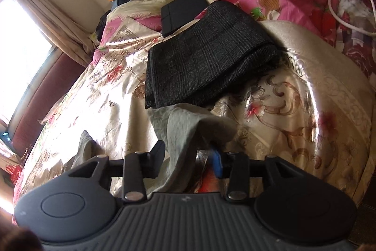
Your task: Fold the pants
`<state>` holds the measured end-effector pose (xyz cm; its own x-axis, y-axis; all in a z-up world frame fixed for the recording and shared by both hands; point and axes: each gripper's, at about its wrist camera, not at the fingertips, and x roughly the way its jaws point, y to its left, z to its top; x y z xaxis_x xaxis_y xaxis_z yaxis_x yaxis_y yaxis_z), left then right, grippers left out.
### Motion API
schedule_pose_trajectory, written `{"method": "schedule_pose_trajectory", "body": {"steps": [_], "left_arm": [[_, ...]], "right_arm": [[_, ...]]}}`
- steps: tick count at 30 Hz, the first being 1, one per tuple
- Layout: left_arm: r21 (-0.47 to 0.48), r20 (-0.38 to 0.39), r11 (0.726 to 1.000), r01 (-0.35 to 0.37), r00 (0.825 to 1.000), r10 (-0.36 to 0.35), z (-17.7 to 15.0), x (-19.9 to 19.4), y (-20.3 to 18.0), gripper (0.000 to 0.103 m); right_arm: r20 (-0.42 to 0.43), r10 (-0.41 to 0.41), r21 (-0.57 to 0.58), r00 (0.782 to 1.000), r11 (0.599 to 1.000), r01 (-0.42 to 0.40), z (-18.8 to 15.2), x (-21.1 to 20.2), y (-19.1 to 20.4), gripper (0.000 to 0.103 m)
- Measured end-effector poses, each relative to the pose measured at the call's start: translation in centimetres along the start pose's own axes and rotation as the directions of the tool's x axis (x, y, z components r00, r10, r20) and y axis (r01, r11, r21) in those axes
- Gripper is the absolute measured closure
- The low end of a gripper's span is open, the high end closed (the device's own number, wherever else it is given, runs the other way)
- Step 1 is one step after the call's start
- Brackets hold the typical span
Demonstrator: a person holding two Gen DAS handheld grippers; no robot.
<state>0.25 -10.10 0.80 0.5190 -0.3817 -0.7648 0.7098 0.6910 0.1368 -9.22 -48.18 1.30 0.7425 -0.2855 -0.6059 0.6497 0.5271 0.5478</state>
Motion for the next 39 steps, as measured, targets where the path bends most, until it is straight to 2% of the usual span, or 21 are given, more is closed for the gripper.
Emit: {"method": "schedule_pose_trajectory", "body": {"steps": [3, 4, 5, 7, 11, 14, 15, 16, 19, 20, 21, 22, 24, 25, 27, 30, 31, 33, 35, 37, 39], "left_arm": [[0.01, -0.009, 1.0, 0.028, 1.0, -0.028, 0.2, 0.6, -0.4, 0.058], [0.017, -0.014, 0.999, 0.029, 0.999, -0.029, 0.2, 0.9, -0.6, 0.058], [0.023, -0.016, 0.999, 0.028, 0.999, -0.028, 0.1, 1.0, -0.8, 0.058], [0.026, -0.018, 0.999, 0.033, 0.999, -0.032, -0.1, 0.9, -0.8, 0.058], [0.018, -0.012, 0.999, 0.03, 0.999, -0.03, 0.0, 0.2, -0.4, 0.058], [0.007, 0.014, 1.0, 0.019, 1.0, -0.019, 0.1, -0.7, -0.1, 0.056], [0.0, 0.021, 1.0, 0.02, 1.0, -0.02, 0.2, -0.8, -0.1, 0.054], [-0.006, 0.025, 1.0, 0.022, 0.999, -0.022, 0.2, -0.9, -0.1, 0.054], [-0.008, 0.01, 0.999, 0.038, 0.999, -0.038, -0.2, -0.5, -0.5, 0.054], [0.003, -0.002, 0.999, 0.04, 0.999, -0.04, -0.4, -0.3, -0.8, 0.054], [0.022, -0.015, 0.999, 0.039, 0.999, -0.039, -0.7, -0.2, -1.1, 0.054], [0.042, -0.022, 0.998, 0.037, 0.999, -0.036, -0.9, -0.2, -1.4, 0.053], [0.071, -0.029, 0.997, 0.032, 0.999, -0.03, -1.4, -0.6, -1.7, 0.053], [0.079, -0.03, 0.996, 0.033, 0.999, -0.031, -1.6, -0.9, -1.7, 0.052], [0.089, -0.029, 0.995, 0.042, 0.999, -0.039, -1.8, -1.4, -1.6, 0.052], [0.101, -0.027, 0.994, 0.053, 0.998, -0.05, -1.8, -1.5, -1.3, 0.051], [0.101, -0.031, 0.993, 0.056, 0.998, -0.053, -1.8, -1.5, -1.2, 0.051], [0.092, -0.054, 0.993, 0.073, 0.996, -0.068, -1.7, -1.0, -1.0, 0.05], [0.076, -0.068, 0.992, 0.098, 0.993, -0.093, -2.0, -1.0, -0.8, 0.049], [0.052, -0.074, 0.991, 0.122, 0.99, -0.118, -2.2, -1.4, -0.6, 0.048], [0.035, -0.076, 0.988, 0.152, 0.986, -0.149, -2.6, -2.4, -0.3, 0.047]], "right_arm": [[-0.023, -0.024, 0.012, 0.999, 1.0, 0.024, 1.0, 1.1, -0.1, 0.06], [-0.031, -0.031, 0.028, 0.999, 0.999, 0.032, 1.4, 1.6, -0.1, 0.077], [-0.041, -0.028, 0.054, 0.999, 0.998, 0.03, 1.8, 1.9, -0.2, 0.1], [-0.039, 0.019, 0.089, 0.999, 0.996, -0.016, 2.5, 1.9, 0.5, 0.099], [0.04, 0.169, -0.044, 0.985, 0.985, -0.167, 4.5, -1.0, 5.6, 0.099], [0.161, 0.37, -0.172, 0.915, 0.924, -0.343, 6.2, -5.7, 8.6, 0.099], [0.186, 0.393, -0.205, 0.901, 0.912, -0.355, 6.4, -6.7, 8.7, 0.099], [0.201, 0.389, -0.228, 0.899, 0.911, -0.343, 6.3, -7.3, 8.5, 0.099], [0.163, 0.252, -0.229, 0.954, 0.95, -0.212, 5.2, -5.7, 5.3, 0.094], [0.101, 0.152, -0.219, 0.983, 0.967, -0.127, 4.8, -3.7, 3.7, 0.082], [0.068, 0.033, -0.189, 0.997, 0.982, -0.02, 4.1, -2.1, 1.9, 0.08], [0.042, -0.063, -0.163, 0.997, 0.984, 0.069, 3.5, -0.8, 0.3, 0.08], [0.008, -0.151, -0.119, 0.988, 0.981, 0.151, 2.6, 0.3, -2.4, 0.081], [0.025, -0.163, -0.079, 0.986, 0.983, 0.164, 2.3, 0.0, -3.5, 0.086], [0.047, -0.153, -0.043, 0.987, 0.987, 0.155, 2.3, -1.0, -4.2, 0.084], [0.114, -0.252, -0.152, 0.961, 0.951, 0.268, 2.0, -2.7, -2.2, 0.081], [0.151, -0.24, -0.221, 0.959, 0.937, 0.269, 1.5, -3.5, -0.9, 0.081], [0.165, -0.137, -0.376, 0.977, 0.907, 0.191, -0.2, -5.0, 2.5, 0.081], [0.037, 0.019, -0.496, 0.999, 0.868, 0.002, -2.1, -5.1, 6.0, 0.074], [-0.147, 0.14, -0.543, 0.979, 0.816, -0.198, -4.5, -3.9, 9.2, 0.068], [-0.332, 0.171, -0.543, 0.927, 0.769, -0.337, -7.6, -1.7, 12.2, 0.068]]}}
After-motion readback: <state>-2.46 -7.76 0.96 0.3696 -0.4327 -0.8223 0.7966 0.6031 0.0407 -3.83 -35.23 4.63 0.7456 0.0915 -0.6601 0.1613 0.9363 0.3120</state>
